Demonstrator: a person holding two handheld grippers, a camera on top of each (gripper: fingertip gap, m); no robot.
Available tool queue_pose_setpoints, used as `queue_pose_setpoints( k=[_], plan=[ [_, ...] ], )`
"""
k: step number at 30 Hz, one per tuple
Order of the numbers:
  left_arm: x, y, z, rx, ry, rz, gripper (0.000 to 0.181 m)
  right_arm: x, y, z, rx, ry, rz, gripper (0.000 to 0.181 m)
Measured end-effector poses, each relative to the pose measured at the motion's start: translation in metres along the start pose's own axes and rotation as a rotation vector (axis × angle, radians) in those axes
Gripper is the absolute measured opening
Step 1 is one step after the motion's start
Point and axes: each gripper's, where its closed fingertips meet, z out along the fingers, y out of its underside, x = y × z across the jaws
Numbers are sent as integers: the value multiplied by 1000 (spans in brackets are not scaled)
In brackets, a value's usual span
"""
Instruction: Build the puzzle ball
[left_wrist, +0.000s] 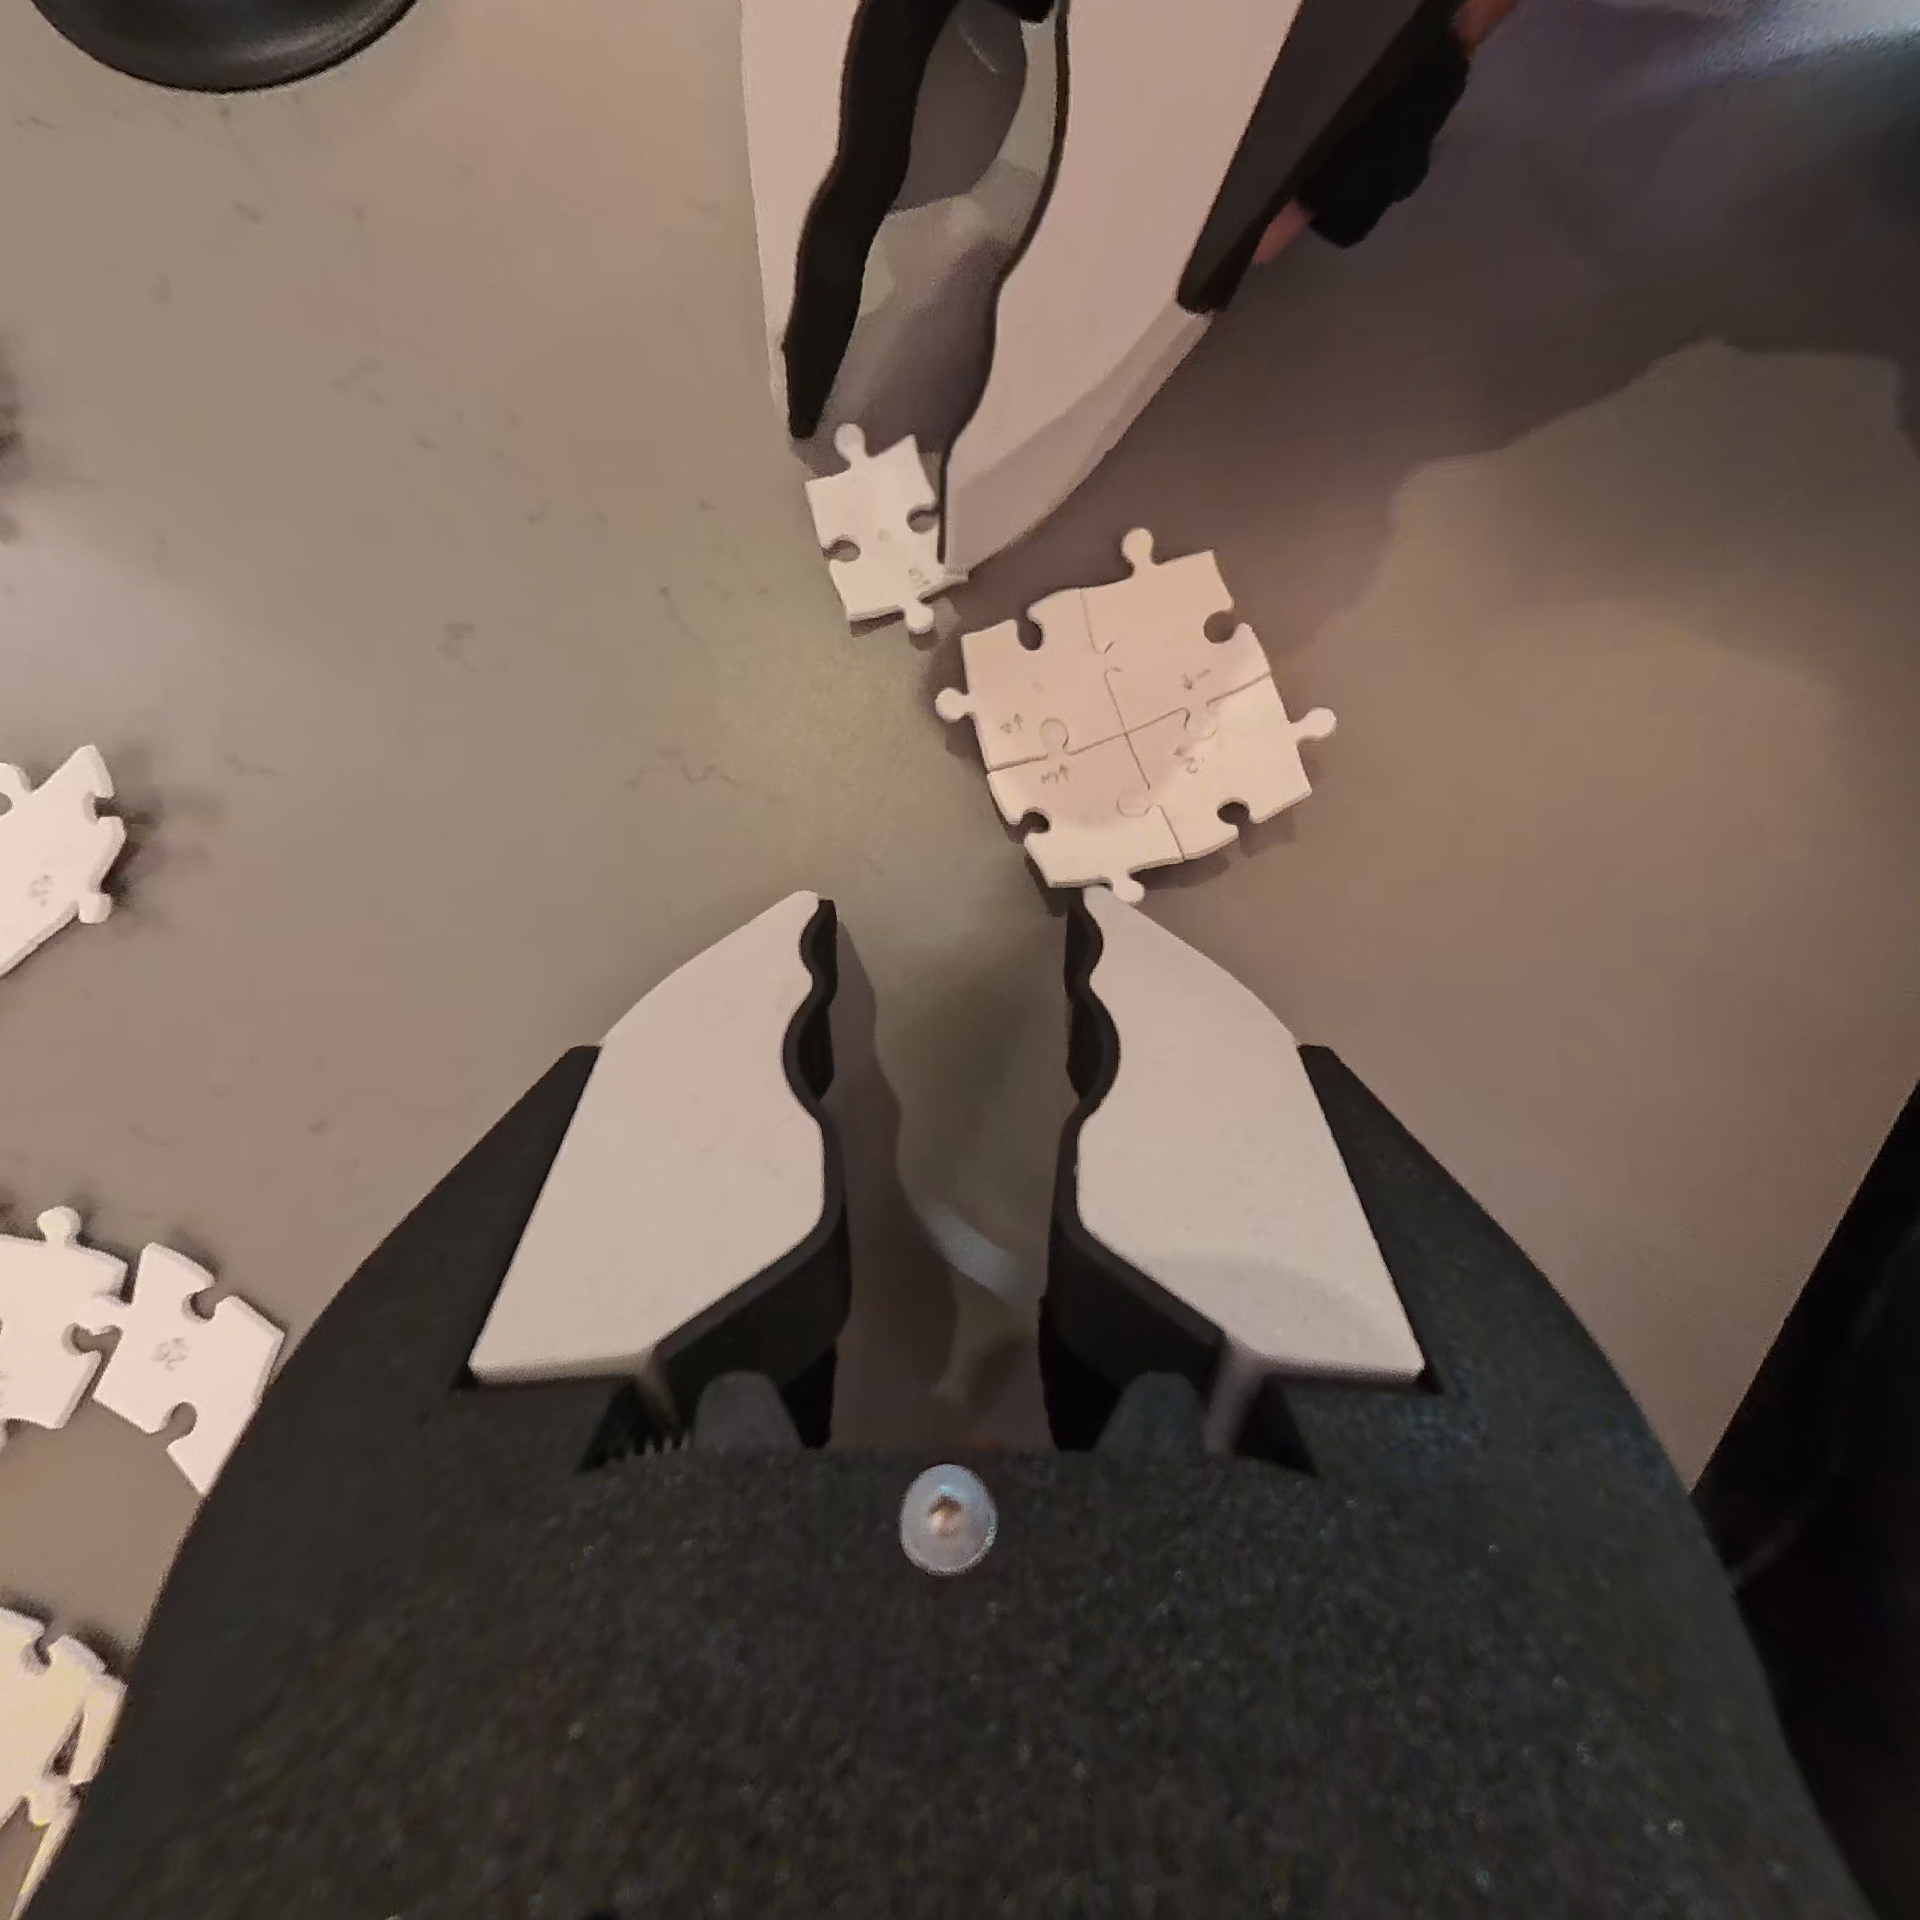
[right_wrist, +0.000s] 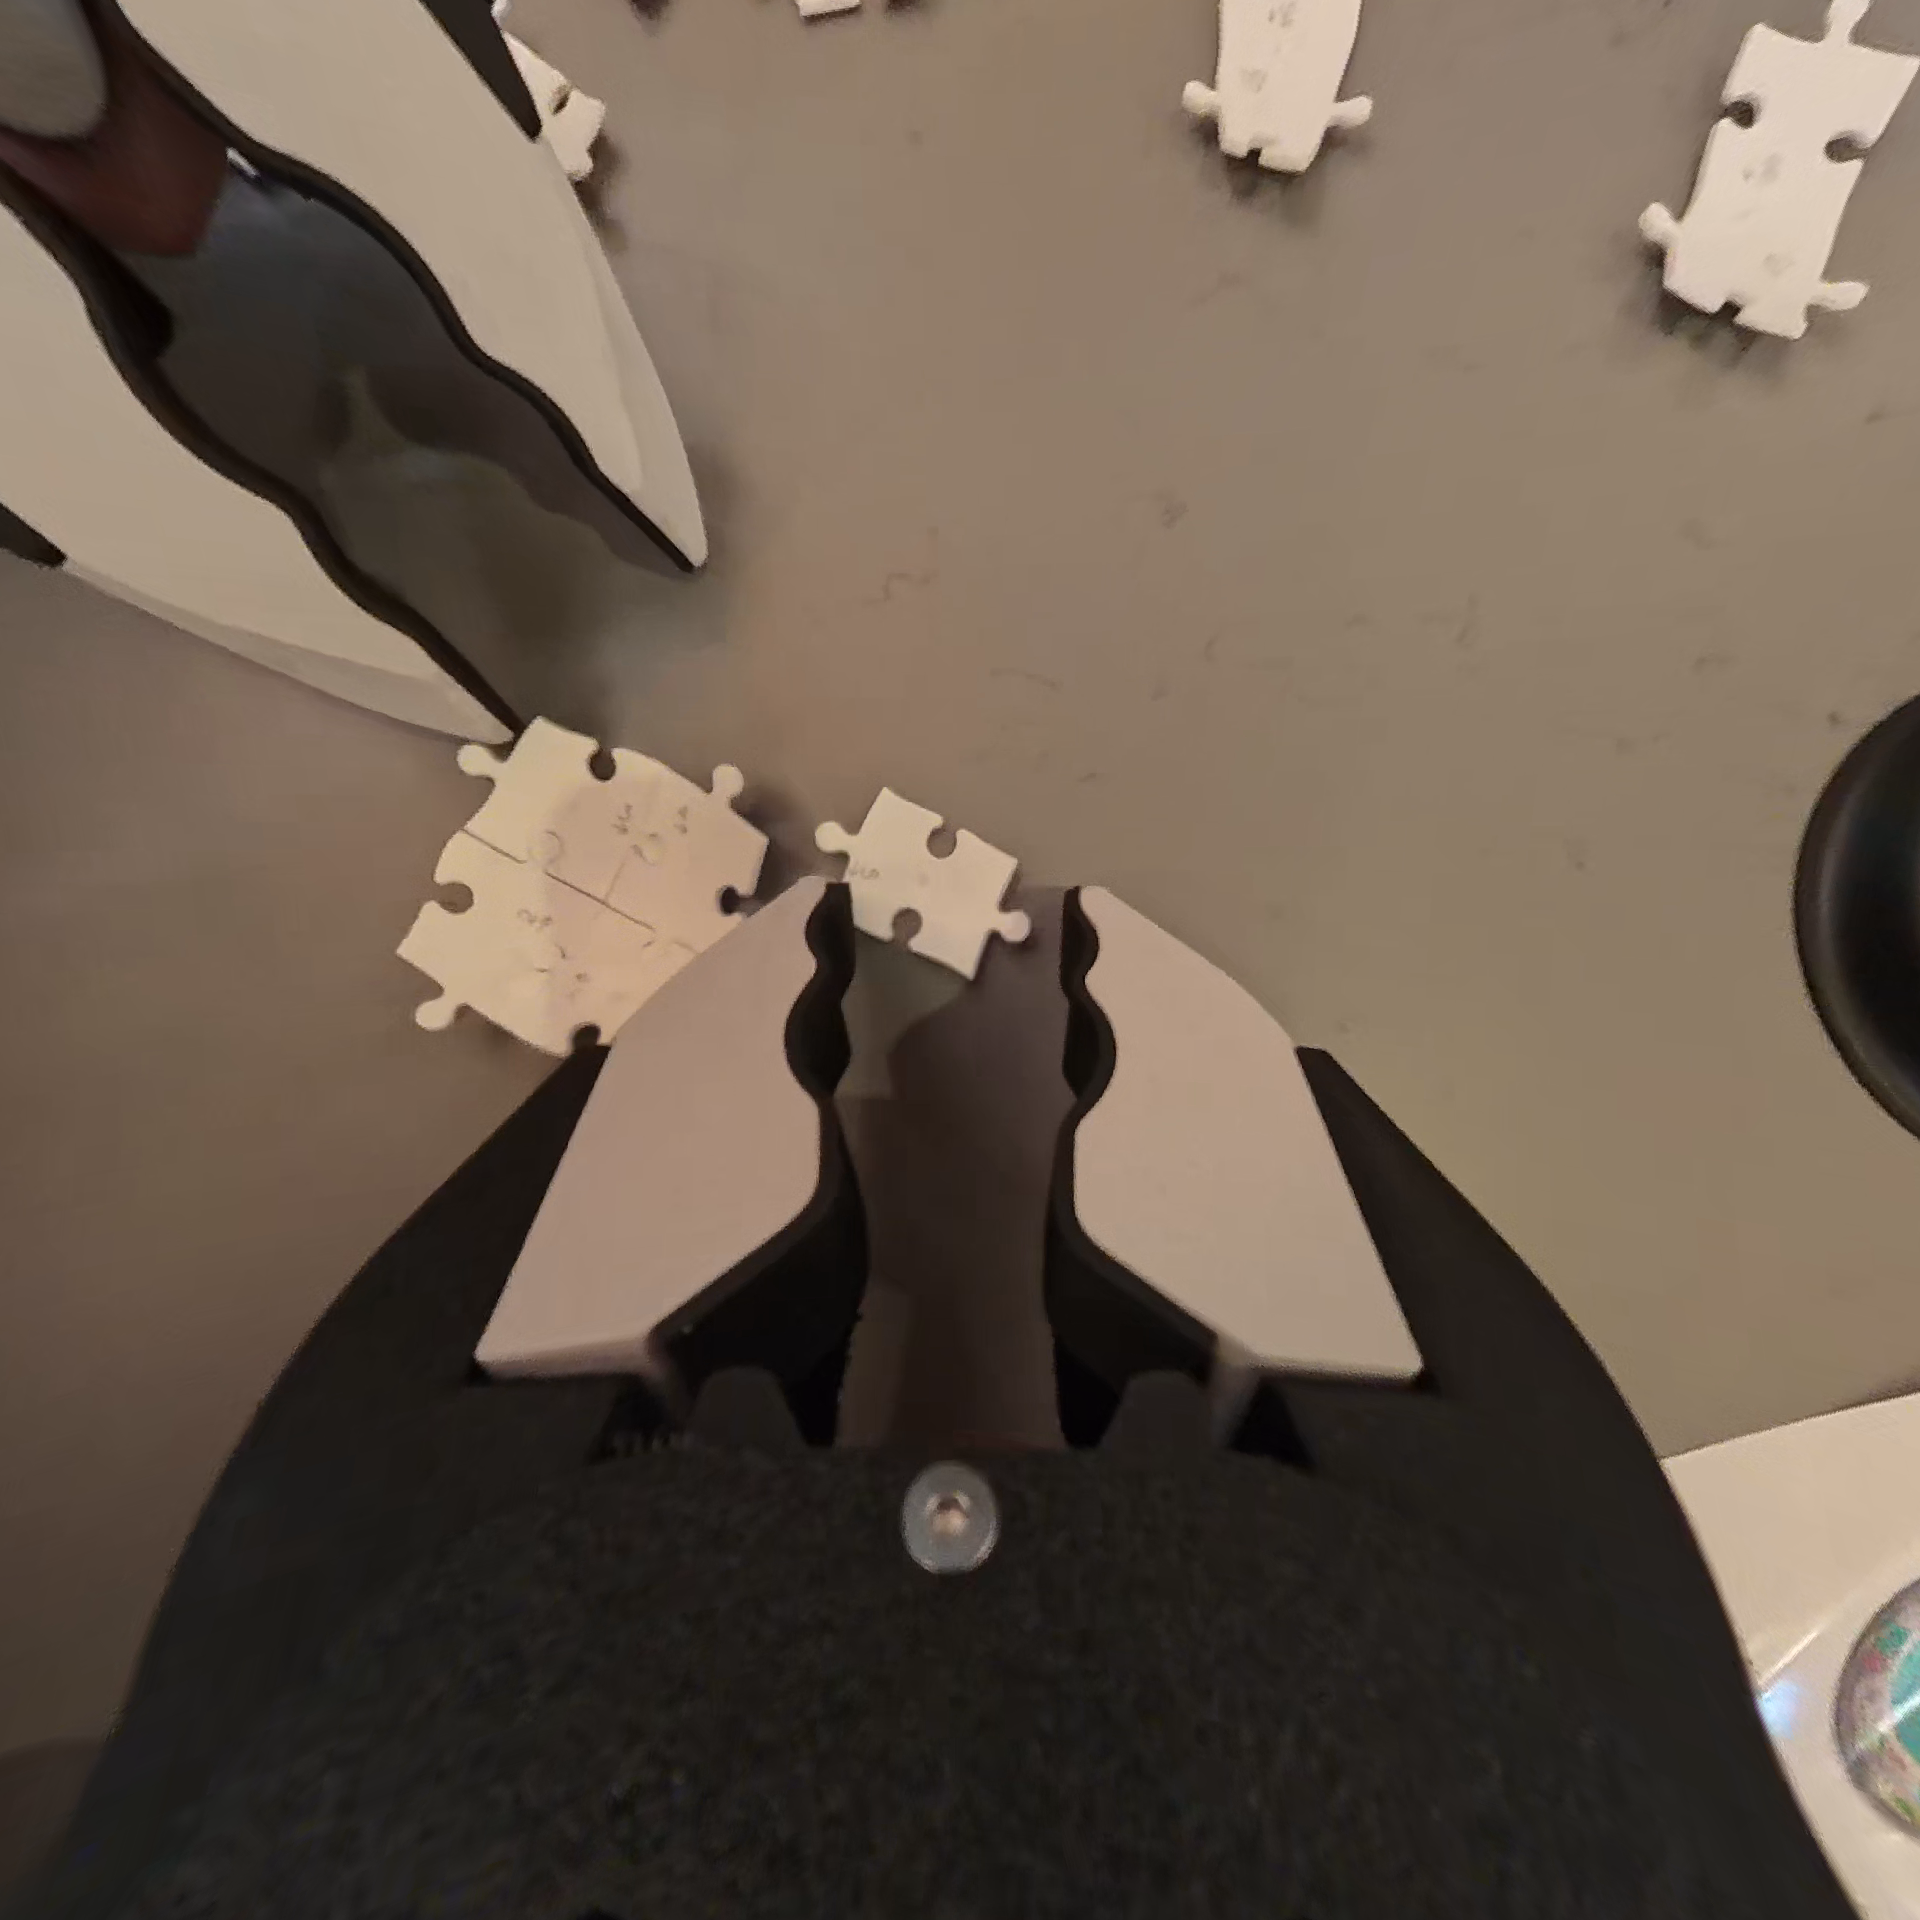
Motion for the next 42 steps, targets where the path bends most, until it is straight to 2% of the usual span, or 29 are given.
queue_pose_setpoints(
  k=[2, 6, 12, 15, 16, 22, 24, 27, 30, 34, 36, 38, 40, 42],
  plan=[
    [0, -1, 0, 3, -1, 0, 41, 0, 2, -1, -14, 22, -31, 36],
    [0, -2, 1, 4, 3, 0, 41, 3, 8, -4, -43, 93, -98, 0],
    [1, -1, 0, 3, 5, 1, 41, 4, 8, -8, -19, 95, -36, 1],
    [2, 0, 0, 2, 4, 1, 41, 9, -4, -12, 37, 94, -17, 31],
    [2, 0, 0, 1, 5, 1, 41, 9, -6, -11, 31, 83, -7, 36],
    [2, 0, -1, 1, 4, 3, 41, 10, -9, 5, 11, 98, -4, 43],
    [2, 0, -1, 1, 5, 1, 41, 11, -9, 9, 15, 115, -5, 43],
    [3, 0, 0, -1, 8, 2, 41, 12, -10, 8, 21, 132, -33, 25],
    [4, -3, -4, 5, 0, 6, 41, 13, -7, 6, 14, 147, -51, 24],
    [9, -14, -23, 54, -19, -9, 41, 8, -2, -6, -10, 155, -90, 24],
    [22, -20, -33, 97, 22, -16, 40, -4, -1, -17, -16, 120, -132, 23],
    [43, -27, -36, 140, 127, -32, 35, -18, -2, -26, -19, 67, -164, 23],
    [56, -28, -30, 138, 190, -35, 36, -35, 0, -29, -30, -14, -175, 23],
    [57, -22, -20, 102, 197, -30, 36, -40, 6, -28, -62, -31, -173, 23]
  ],
)
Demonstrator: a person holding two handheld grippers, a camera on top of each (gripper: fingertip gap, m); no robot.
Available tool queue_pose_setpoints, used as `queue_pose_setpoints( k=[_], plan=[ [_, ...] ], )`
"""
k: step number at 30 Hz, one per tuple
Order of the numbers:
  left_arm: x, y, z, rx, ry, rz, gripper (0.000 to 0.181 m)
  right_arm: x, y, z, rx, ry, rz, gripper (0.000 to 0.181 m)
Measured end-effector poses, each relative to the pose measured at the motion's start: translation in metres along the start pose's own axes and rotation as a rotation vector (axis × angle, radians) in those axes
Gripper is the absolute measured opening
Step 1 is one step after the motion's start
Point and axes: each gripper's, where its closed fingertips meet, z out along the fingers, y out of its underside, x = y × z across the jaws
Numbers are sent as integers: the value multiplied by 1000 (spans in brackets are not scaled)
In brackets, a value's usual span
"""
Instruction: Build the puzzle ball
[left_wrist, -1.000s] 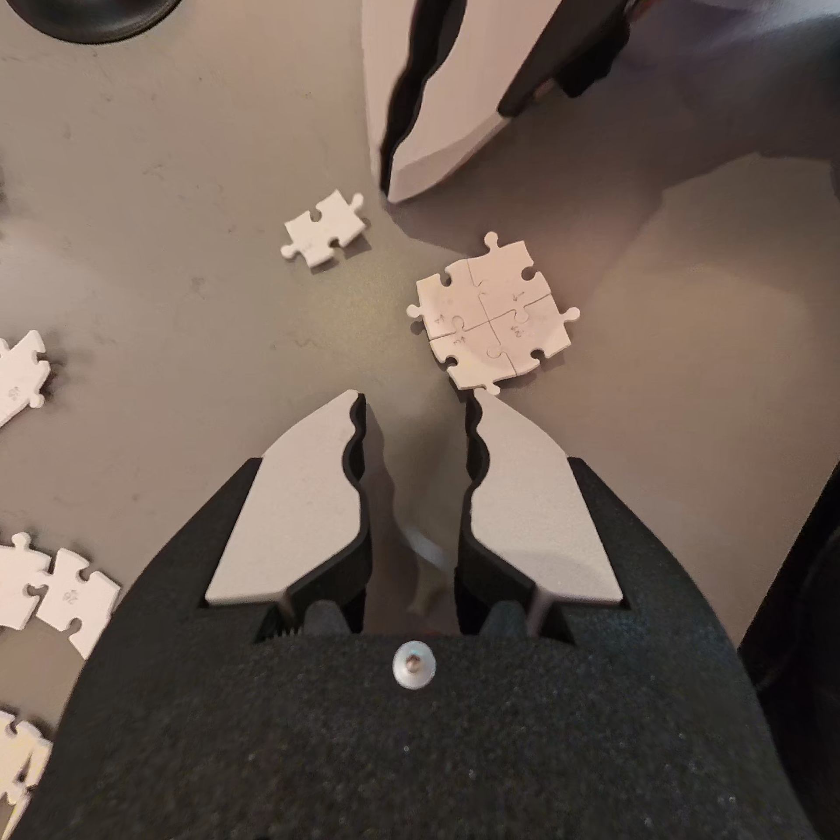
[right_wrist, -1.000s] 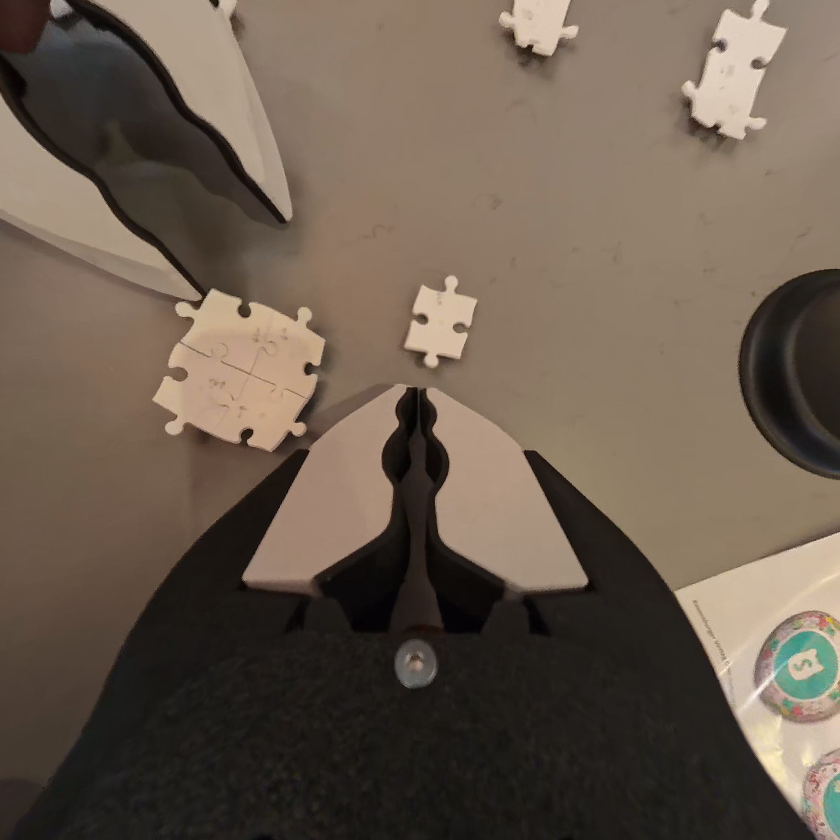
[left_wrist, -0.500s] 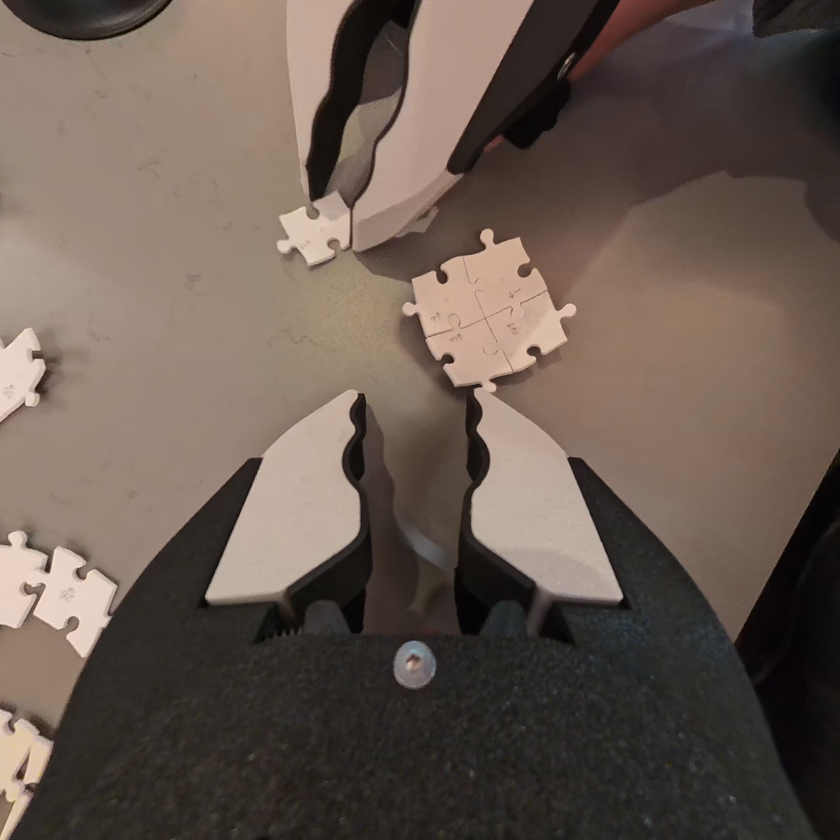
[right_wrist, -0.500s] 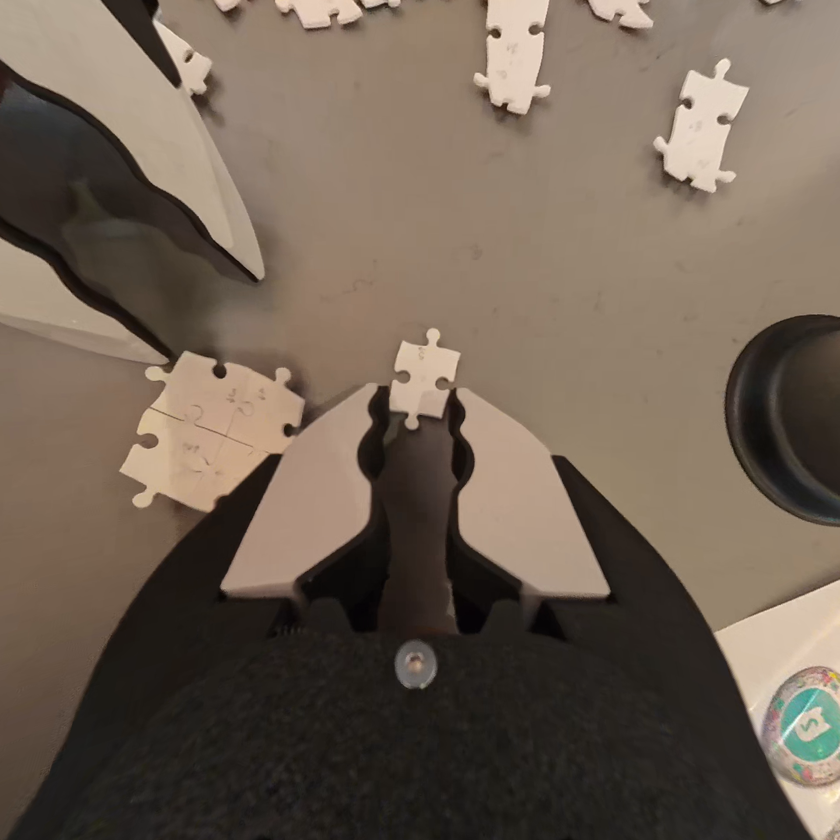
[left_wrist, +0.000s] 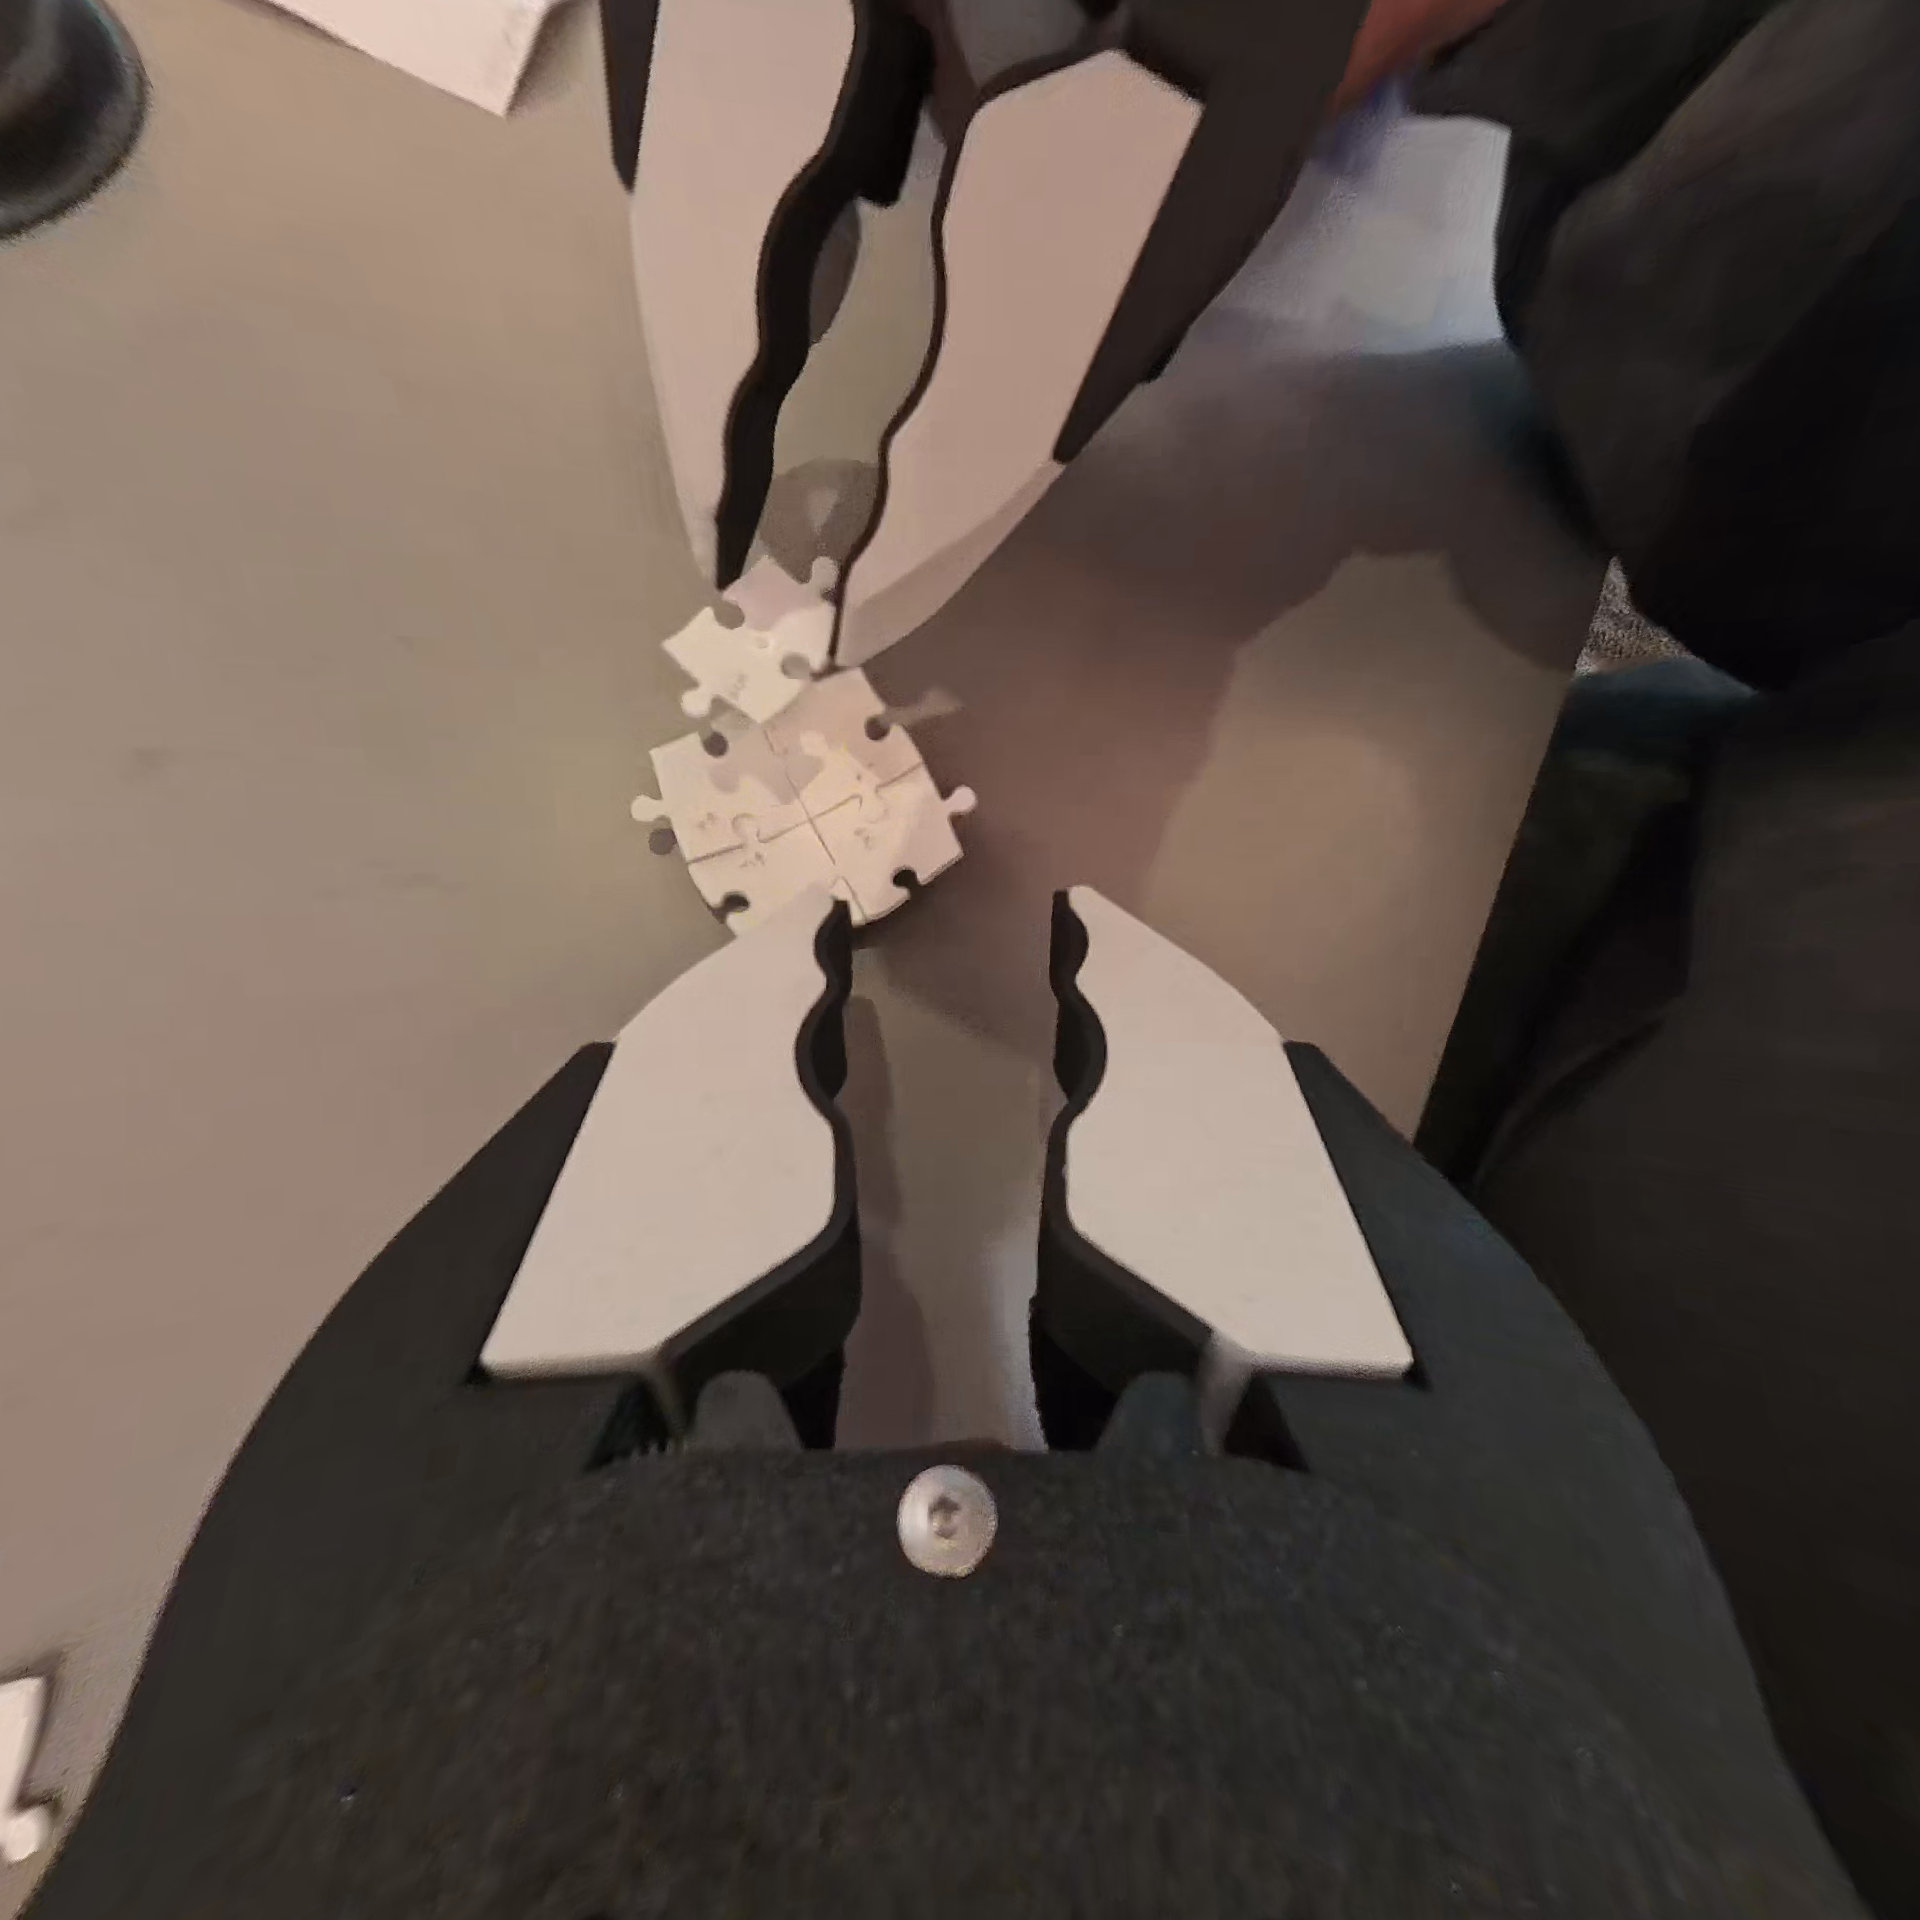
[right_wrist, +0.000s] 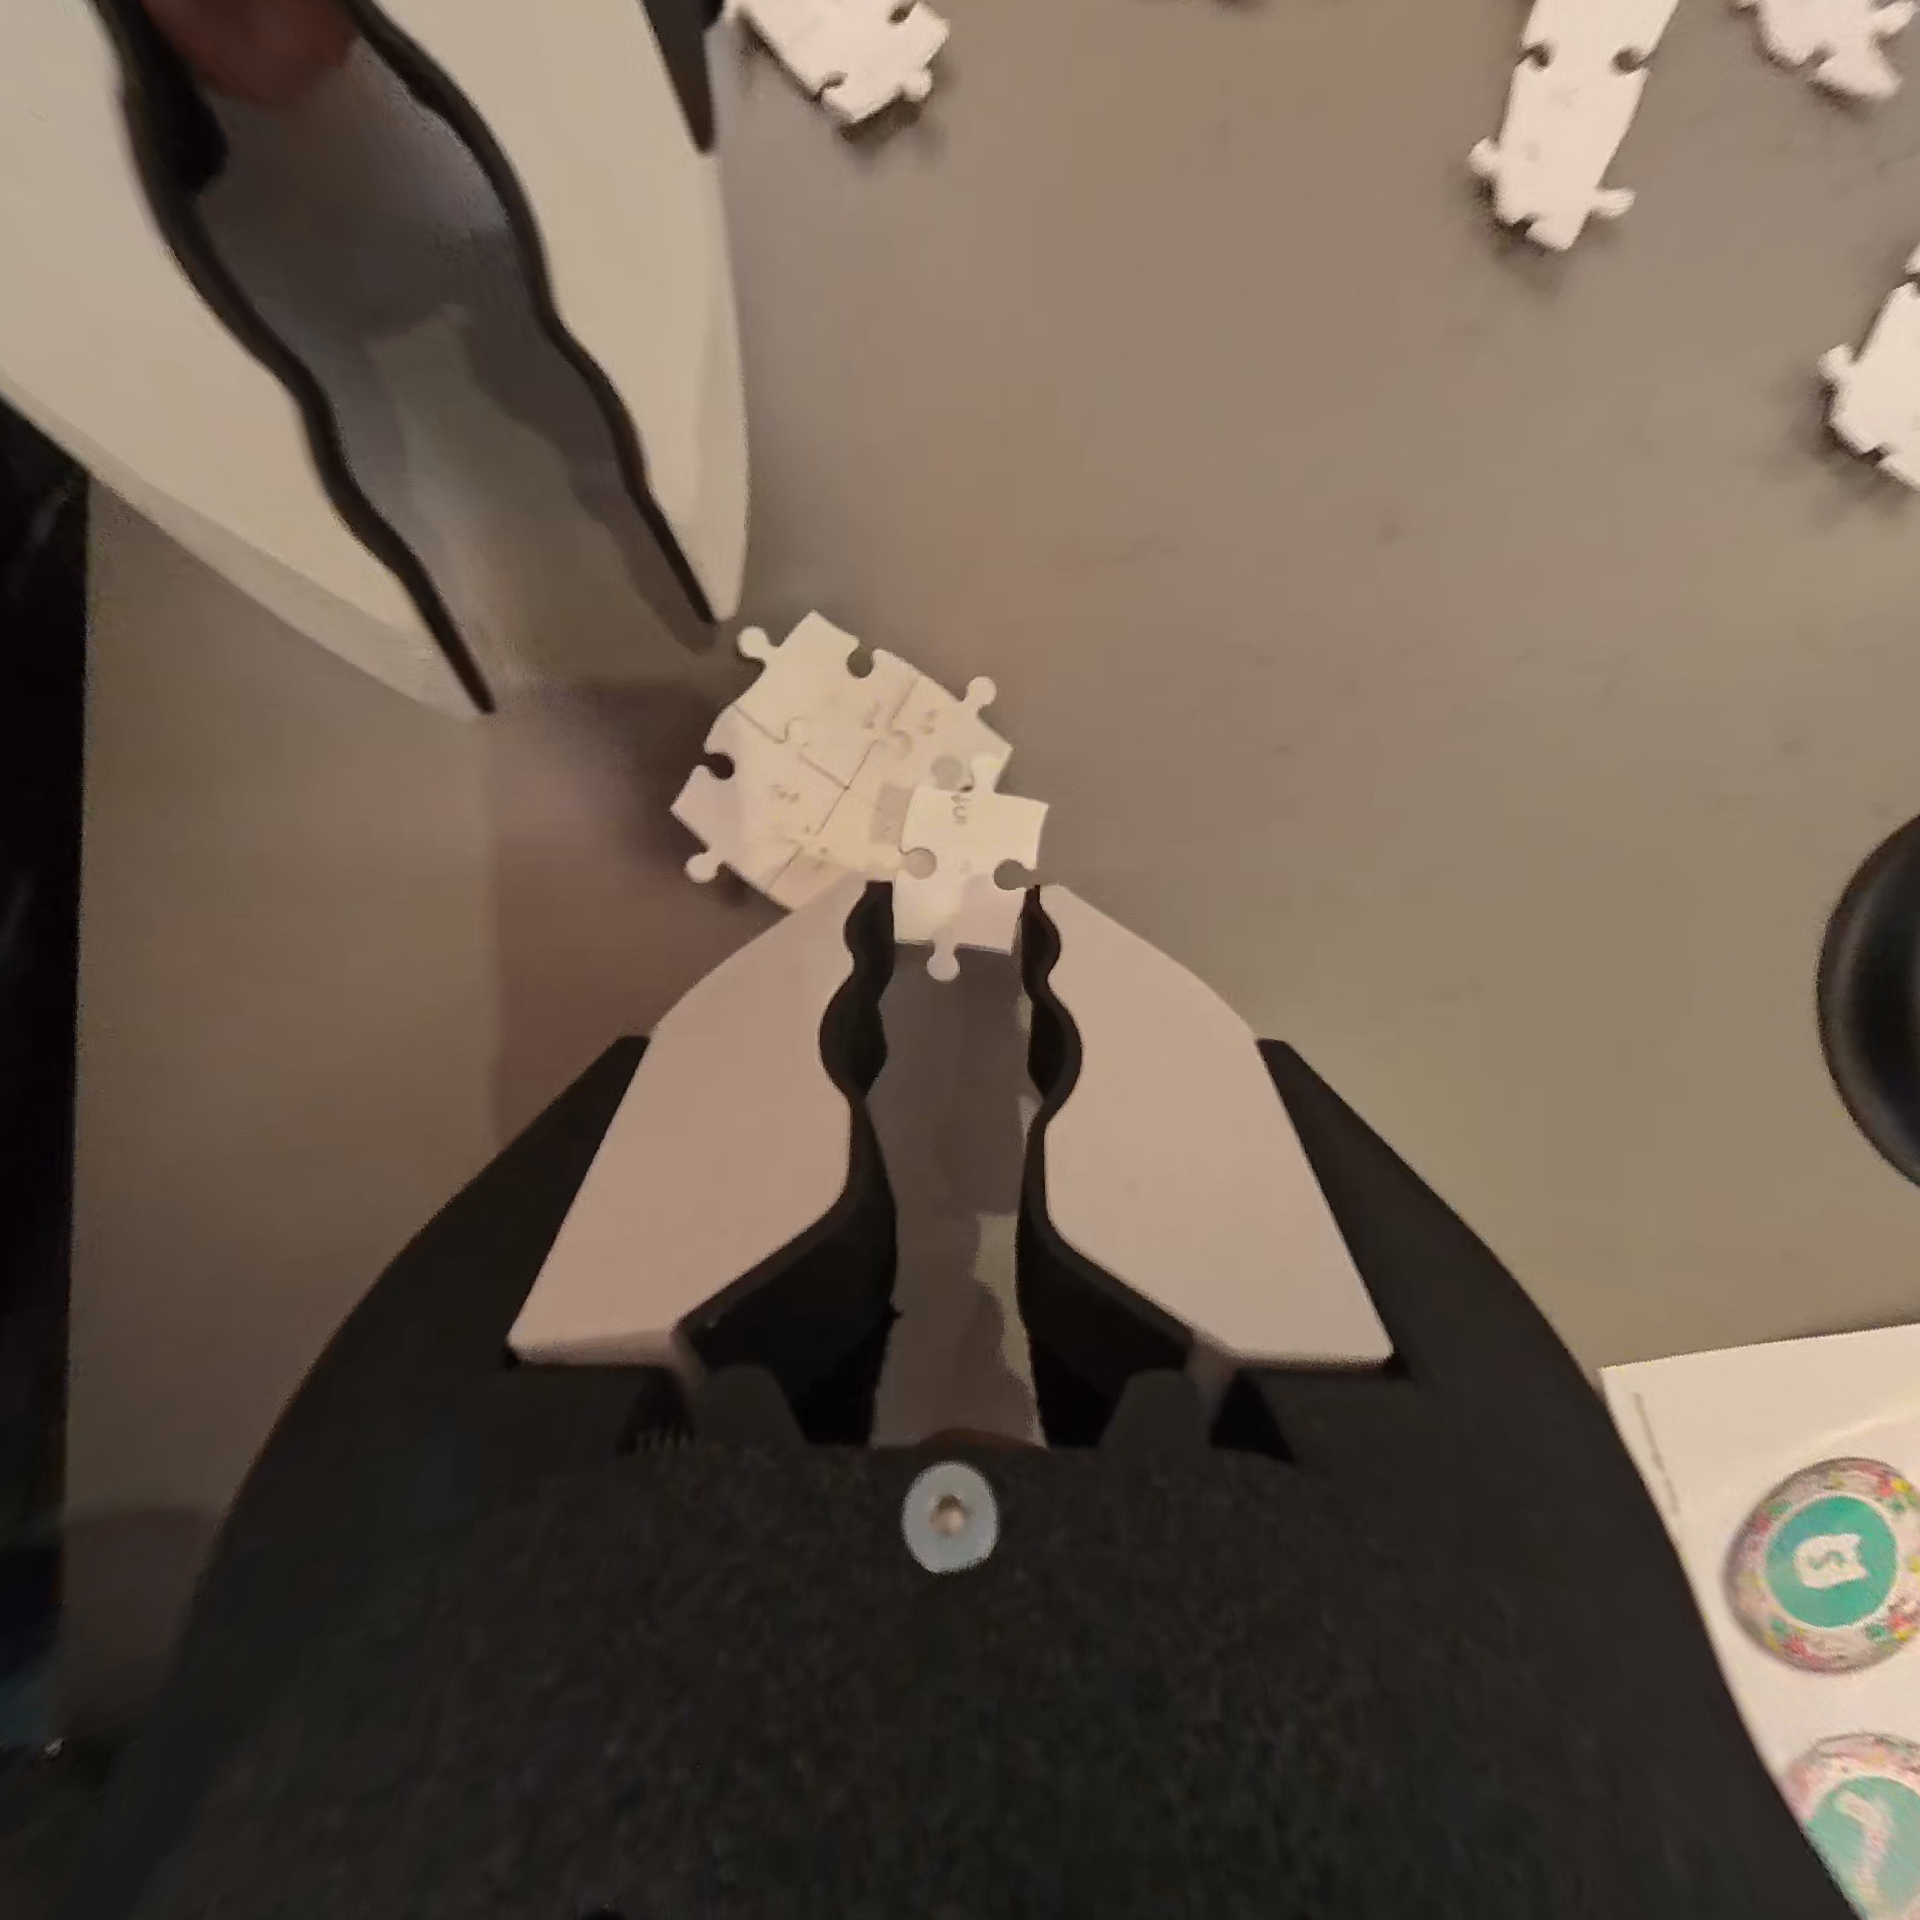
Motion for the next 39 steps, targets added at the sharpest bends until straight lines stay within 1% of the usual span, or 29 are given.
queue_pose_setpoints(
  k=[4, 7, 10, 14, 16, 18, 19, 21, 22, 25, 27, 30, 34, 36, 39],
  plan=[
    [-4, 8, 2, -10, 16, -46, 36, -9, 6, 5, -20, -23, 40, 24],
    [-10, 15, -4, -10, -29, -65, 37, -16, 7, 8, -17, -20, 74, 24],
    [-12, 30, -10, -41, -88, -69, 44, -29, 3, 11, 12, -39, 141, 24],
    [-7, 47, -13, -73, -130, -65, 49, -51, -8, 14, 59, -60, 197, 24],
    [-3, 50, -13, -74, -126, -63, 49, -48, -9, 7, 69, -7, 174, 24],
    [-1, 50, -12, -70, -112, -64, 49, -25, -5, -6, 77, 97, 168, 24],
    [0, 49, -11, -63, -104, -66, 49, -13, 2, -10, 52, 131, 175, 24],
    [1, 46, -10, -47, -83, -77, 49, 5, 16, -8, 6, 148, 195, 24],
    [0, 44, -9, -39, -78, -81, 49, 8, 18, -4, 1, 130, 201, 24],
    [-4, 43, -7, -31, -80, -92, 50, 0, 17, 5, -1, 68, 199, 24],
    [-5, 44, -5, -29, -75, -104, 51, -7, 17, 9, -23, 58, 189, 24],
    [-8, 44, -4, -25, -80, -110, 52, -20, 10, 11, 4, 33, 197, 24],
    [-13, 37, -2, -9, -73, -114, 52, -34, 4, 14, 21, 15, 200, 24],
    [-15, 32, 0, 0, -65, -115, 52, -36, 6, 13, 11, 21, 195, 24],
    [-14, 21, 3, 30, -36, -117, 52, -28, 9, 3, 17, 39, 213, 24]
  ],
)
